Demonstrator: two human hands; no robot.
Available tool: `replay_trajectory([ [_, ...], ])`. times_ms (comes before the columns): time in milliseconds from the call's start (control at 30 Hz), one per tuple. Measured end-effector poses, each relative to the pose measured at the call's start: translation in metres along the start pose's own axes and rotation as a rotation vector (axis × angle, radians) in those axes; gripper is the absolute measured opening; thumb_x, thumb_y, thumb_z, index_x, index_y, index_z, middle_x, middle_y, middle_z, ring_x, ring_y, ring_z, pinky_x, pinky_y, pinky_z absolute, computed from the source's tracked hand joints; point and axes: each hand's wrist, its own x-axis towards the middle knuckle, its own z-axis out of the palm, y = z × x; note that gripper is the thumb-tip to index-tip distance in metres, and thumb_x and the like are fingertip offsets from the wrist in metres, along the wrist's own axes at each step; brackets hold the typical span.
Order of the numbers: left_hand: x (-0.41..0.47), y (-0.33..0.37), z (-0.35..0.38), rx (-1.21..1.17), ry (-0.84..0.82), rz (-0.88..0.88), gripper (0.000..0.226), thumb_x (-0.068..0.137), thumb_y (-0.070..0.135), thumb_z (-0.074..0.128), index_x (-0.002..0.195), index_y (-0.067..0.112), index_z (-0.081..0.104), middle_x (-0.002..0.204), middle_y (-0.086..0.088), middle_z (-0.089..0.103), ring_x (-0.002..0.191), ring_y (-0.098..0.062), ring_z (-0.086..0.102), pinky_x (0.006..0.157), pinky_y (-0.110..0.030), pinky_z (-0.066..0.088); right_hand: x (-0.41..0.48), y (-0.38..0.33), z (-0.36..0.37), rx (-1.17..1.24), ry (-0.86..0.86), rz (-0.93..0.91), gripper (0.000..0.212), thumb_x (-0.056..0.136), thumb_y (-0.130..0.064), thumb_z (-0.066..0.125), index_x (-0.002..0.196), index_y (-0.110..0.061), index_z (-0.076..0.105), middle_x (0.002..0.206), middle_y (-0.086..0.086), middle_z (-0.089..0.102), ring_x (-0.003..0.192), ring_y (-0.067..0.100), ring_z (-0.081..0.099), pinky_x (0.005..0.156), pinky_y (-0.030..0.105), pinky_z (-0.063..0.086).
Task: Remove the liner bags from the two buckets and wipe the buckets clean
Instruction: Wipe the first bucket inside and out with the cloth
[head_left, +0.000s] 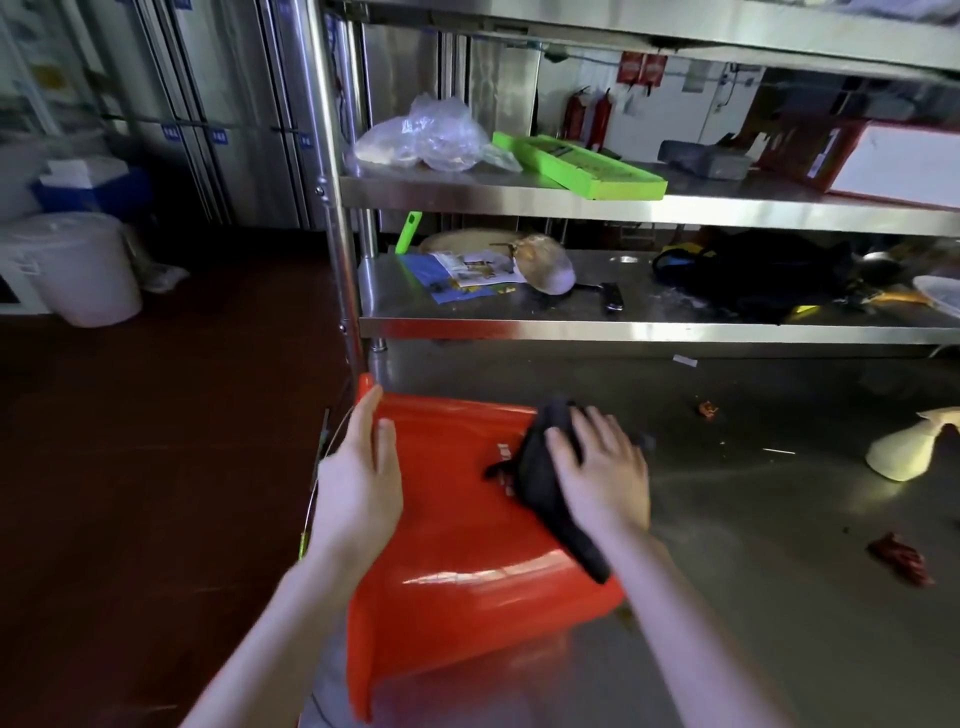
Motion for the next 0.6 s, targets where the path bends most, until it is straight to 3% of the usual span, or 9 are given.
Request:
replay_trajectory([
  [100, -0.02, -0.007, 0.003, -0.049, 0.003, 0.089, 0.043, 0.103, 0.04, 0.032, 0.146, 0.044, 0.032, 0.045, 0.008, 0.049, 0.036, -0.003, 0.04, 0.037, -0.02, 0.035, 0.019, 0.007, -0.01, 0.059, -0.197, 0.157, 0.061, 0.096, -0.062, 0.024, 0.148, -0.03, 0.034, 0.157, -0.008, 0.029, 0.146, 0.017, 0.022, 0.117, 0.045, 0.02],
  [233, -0.019, -0.011, 0.004, -0.016, 0.014, 0.12, 0.042, 0.103, 0.037, 0.033, 0.145, 0.044, 0.036, 0.048, 0.009, 0.056, 0.039, -0.003, 0.045, 0.042, -0.019, 0.038, -0.013, -0.071, 0.004, -0.056, -0.026, -0.218, 0.058, 0.095, -0.061, 0.027, 0.143, -0.031, 0.042, 0.151, -0.012, 0.039, 0.141, 0.012, 0.03, 0.114, 0.043, 0.021],
  [300, -0.016, -0.016, 0.003, -0.005, 0.024, 0.12, 0.042, 0.103, 0.034, 0.035, 0.144, 0.045, 0.039, 0.09, 0.006, 0.074, 0.077, -0.006, 0.067, 0.068, -0.02, 0.049, -0.041, -0.109, 0.012, -0.017, 0.019, -0.471, 0.06, 0.095, -0.057, 0.025, 0.146, -0.03, 0.039, 0.152, -0.01, 0.038, 0.142, 0.013, 0.03, 0.114, 0.044, 0.023],
  [333, -0.016, -0.018, 0.002, -0.014, 0.026, 0.119, 0.042, 0.103, 0.033, 0.035, 0.143, 0.046, 0.04, 0.115, 0.006, 0.069, 0.102, -0.006, 0.065, 0.082, -0.014, 0.047, -0.051, -0.119, 0.015, 0.006, 0.02, -0.554, 0.059, 0.095, -0.055, 0.025, 0.147, -0.03, 0.035, 0.154, -0.01, 0.035, 0.144, 0.013, 0.027, 0.115, 0.046, 0.022],
  [400, -0.02, -0.022, 0.0, -0.031, 0.021, 0.138, 0.043, 0.103, 0.033, 0.035, 0.143, 0.048, 0.039, 0.128, 0.012, 0.06, 0.116, -0.001, 0.056, 0.087, -0.005, 0.039, -0.056, -0.117, 0.015, 0.022, 0.007, -0.628, 0.058, 0.097, -0.056, 0.027, 0.149, -0.031, 0.032, 0.157, -0.011, 0.03, 0.146, 0.012, 0.021, 0.118, 0.045, 0.02],
  [467, -0.025, -0.027, -0.001, -0.033, 0.017, 0.156, 0.042, 0.103, 0.036, 0.034, 0.143, 0.049, 0.037, 0.091, 0.01, 0.072, 0.081, -0.006, 0.067, 0.066, -0.013, 0.045, -0.049, -0.094, 0.013, 0.017, 0.042, -0.6, 0.06, 0.096, -0.059, 0.029, 0.147, -0.03, 0.038, 0.155, -0.008, 0.034, 0.145, 0.014, 0.027, 0.118, 0.043, 0.022],
  [500, -0.029, -0.029, -0.001, -0.033, 0.018, 0.171, 0.042, 0.103, 0.039, 0.032, 0.143, 0.051, 0.035, 0.063, 0.01, 0.063, 0.053, -0.005, 0.057, 0.052, -0.018, 0.041, -0.042, -0.078, 0.011, 0.004, 0.064, -0.532, 0.061, 0.095, -0.06, 0.029, 0.145, -0.028, 0.042, 0.153, -0.005, 0.038, 0.143, 0.016, 0.032, 0.117, 0.042, 0.024],
  [533, -0.033, -0.03, -0.001, -0.039, 0.015, 0.192, 0.043, 0.101, 0.042, 0.031, 0.142, 0.054, 0.033, 0.049, 0.007, 0.049, 0.04, -0.005, 0.042, 0.044, -0.02, 0.034, -0.034, -0.059, 0.008, -0.019, 0.074, -0.433, 0.061, 0.095, -0.059, 0.03, 0.144, -0.026, 0.045, 0.152, -0.004, 0.041, 0.142, 0.018, 0.034, 0.116, 0.042, 0.026],
  [600, -0.042, -0.034, -0.002, -0.082, -0.005, 0.219, 0.044, 0.099, 0.048, 0.029, 0.142, 0.057, 0.029, 0.045, 0.004, 0.037, 0.037, -0.004, 0.029, 0.038, -0.02, 0.028, -0.01, -0.02, 0.001, -0.055, 0.005, -0.19, 0.058, 0.096, -0.058, 0.033, 0.143, -0.026, 0.045, 0.152, -0.003, 0.041, 0.143, 0.018, 0.033, 0.116, 0.04, 0.025],
])
